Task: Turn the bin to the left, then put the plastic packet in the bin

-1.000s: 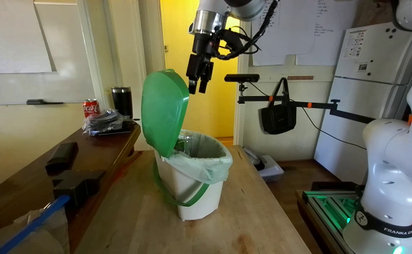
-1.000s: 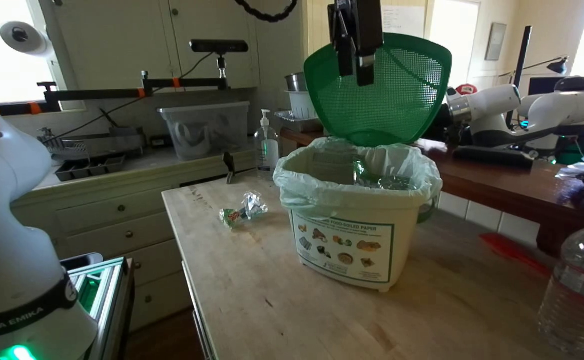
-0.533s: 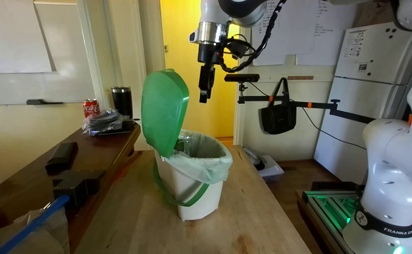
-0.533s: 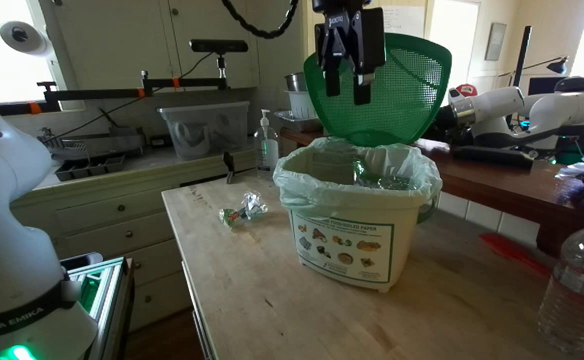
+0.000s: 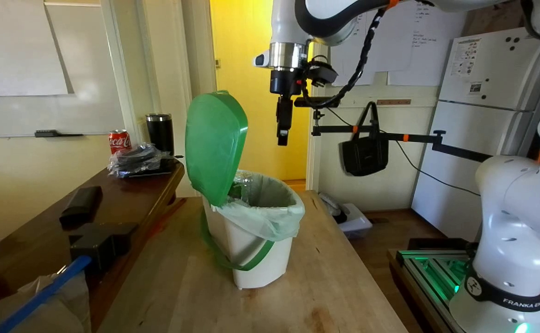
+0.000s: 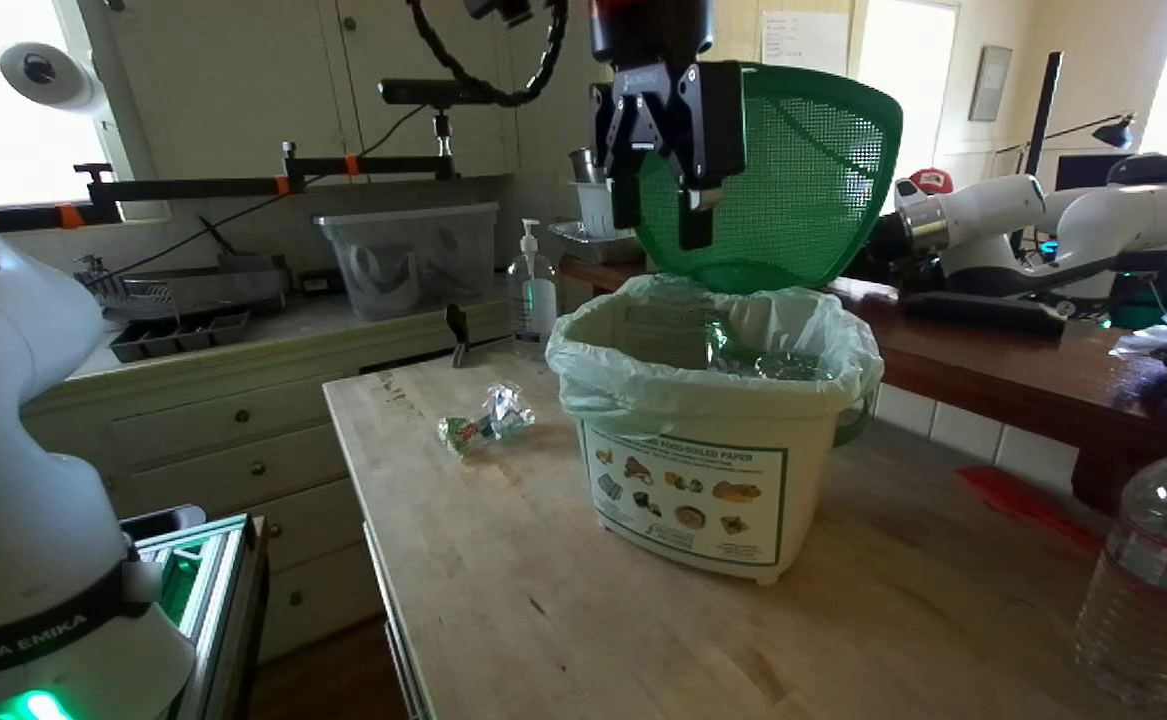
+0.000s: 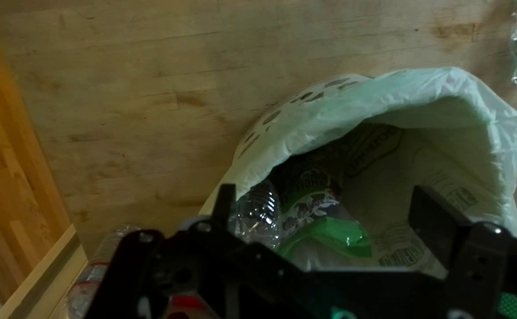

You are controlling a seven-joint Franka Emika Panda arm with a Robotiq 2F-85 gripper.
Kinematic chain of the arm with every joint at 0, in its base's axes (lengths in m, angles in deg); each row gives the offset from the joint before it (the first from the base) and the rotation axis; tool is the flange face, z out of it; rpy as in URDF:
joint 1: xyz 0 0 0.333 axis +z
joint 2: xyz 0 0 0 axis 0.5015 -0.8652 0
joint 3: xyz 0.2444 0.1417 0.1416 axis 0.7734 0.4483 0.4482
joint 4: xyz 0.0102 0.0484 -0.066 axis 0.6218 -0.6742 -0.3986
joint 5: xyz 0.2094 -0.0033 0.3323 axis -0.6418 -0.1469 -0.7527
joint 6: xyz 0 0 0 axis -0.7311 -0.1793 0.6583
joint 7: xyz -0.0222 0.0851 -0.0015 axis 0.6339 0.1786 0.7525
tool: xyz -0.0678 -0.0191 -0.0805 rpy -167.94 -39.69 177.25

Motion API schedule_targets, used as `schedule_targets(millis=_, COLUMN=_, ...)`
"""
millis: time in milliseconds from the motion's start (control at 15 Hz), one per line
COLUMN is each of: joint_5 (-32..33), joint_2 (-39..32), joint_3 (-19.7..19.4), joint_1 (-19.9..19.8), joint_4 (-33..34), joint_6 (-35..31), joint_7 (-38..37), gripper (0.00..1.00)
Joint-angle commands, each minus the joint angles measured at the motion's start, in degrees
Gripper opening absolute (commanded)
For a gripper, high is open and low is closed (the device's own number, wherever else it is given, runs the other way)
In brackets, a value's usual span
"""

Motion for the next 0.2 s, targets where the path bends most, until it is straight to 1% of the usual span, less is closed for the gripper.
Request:
schedule_targets(millis=0, joint_5=0.0, joint_2=0.0, joint_3=-0.3, joint_1=0.3, joint_4=-0.1, joint_6=0.1, joint_7=0.1, gripper=1.0)
schedule_targets(millis=133, joint_5=0.0, joint_2=0.0, joint_3=-0.3, joint_1=0.3, joint_4=0.1, joint_6=0.1, joint_7=0.1, gripper=1.0)
